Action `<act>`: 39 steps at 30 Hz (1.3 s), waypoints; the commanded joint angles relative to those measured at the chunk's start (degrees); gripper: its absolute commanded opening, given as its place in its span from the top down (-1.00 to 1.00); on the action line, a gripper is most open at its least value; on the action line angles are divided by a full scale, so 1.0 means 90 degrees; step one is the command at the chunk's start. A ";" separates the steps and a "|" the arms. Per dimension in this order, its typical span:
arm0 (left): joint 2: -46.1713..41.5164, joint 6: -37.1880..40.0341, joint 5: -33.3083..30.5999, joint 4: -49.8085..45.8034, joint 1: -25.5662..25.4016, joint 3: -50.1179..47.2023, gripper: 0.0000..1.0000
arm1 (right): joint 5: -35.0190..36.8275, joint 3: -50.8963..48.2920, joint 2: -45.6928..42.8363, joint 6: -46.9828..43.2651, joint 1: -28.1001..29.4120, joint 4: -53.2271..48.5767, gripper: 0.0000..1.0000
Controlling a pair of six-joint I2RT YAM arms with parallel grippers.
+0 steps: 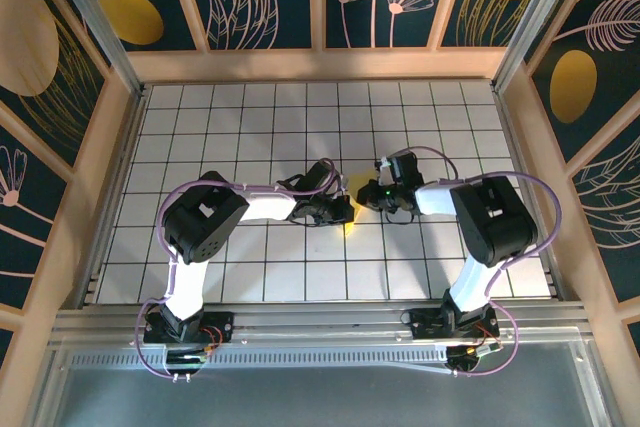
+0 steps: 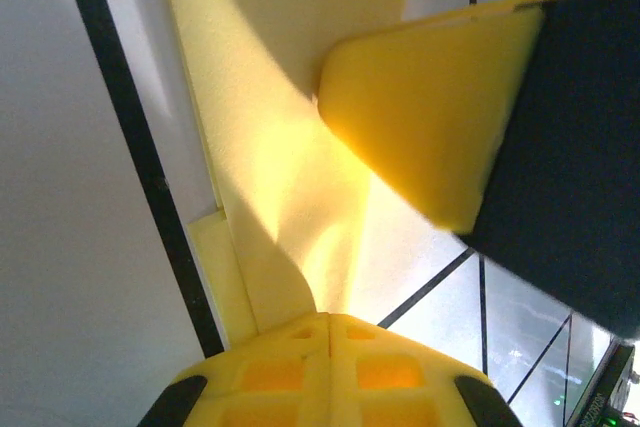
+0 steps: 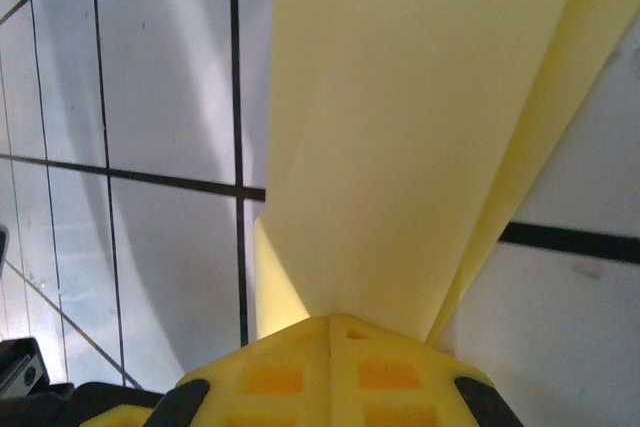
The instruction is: Fold a paper plane with a square sheet of paper (fold left side to right side)
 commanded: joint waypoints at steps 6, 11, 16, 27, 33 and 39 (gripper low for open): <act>0.0353 0.0073 -0.0482 -0.0804 -0.0023 -0.0248 1.00 | 0.0031 0.0401 0.0373 -0.0362 -0.0551 0.0005 1.00; 0.0358 0.0073 -0.0482 -0.0804 -0.0022 -0.0259 1.00 | -0.0022 0.0690 0.0566 -0.0517 -0.0815 -0.0125 1.00; 0.0362 0.0073 -0.0473 -0.0788 -0.0023 -0.0274 1.00 | -0.0014 0.1058 0.0803 -0.0667 -0.1079 -0.0341 1.00; 0.0315 -0.0013 -0.0427 -0.0641 -0.0023 -0.0394 1.00 | -0.0007 0.1979 0.1367 -0.0940 -0.1409 -0.0814 1.00; 0.0241 -0.0103 -0.0424 -0.0513 -0.0023 -0.0527 1.00 | -0.0038 0.2066 0.1037 -0.0935 -0.1453 -0.0967 1.00; 0.0221 -0.0119 -0.0432 -0.0482 -0.0018 -0.0552 1.00 | -0.0421 0.1359 0.0150 -0.0453 -0.1197 -0.0962 1.00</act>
